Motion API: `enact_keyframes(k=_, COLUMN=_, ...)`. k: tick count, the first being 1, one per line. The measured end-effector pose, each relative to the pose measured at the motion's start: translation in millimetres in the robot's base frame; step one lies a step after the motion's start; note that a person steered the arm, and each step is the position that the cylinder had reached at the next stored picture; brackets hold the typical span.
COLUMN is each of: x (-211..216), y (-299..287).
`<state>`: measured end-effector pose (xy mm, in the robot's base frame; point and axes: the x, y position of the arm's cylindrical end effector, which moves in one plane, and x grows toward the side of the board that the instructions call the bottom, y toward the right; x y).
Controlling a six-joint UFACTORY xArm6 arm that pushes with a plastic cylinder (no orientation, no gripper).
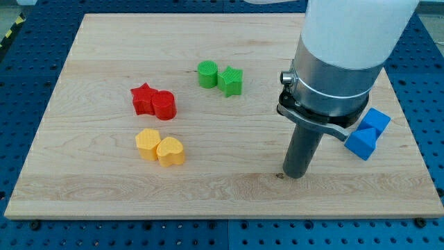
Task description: Nudge the yellow hexagon along with yellow heart a bit right
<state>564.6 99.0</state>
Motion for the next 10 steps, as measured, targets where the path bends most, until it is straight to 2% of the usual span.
enact_keyframes(k=4, x=-0.8, y=2.2)
enact_keyframes(k=5, x=-44.7, y=18.1)
enact_keyframes(k=6, x=-54.7, y=21.9)
enact_keyframes(k=10, x=-57.8, y=21.2)
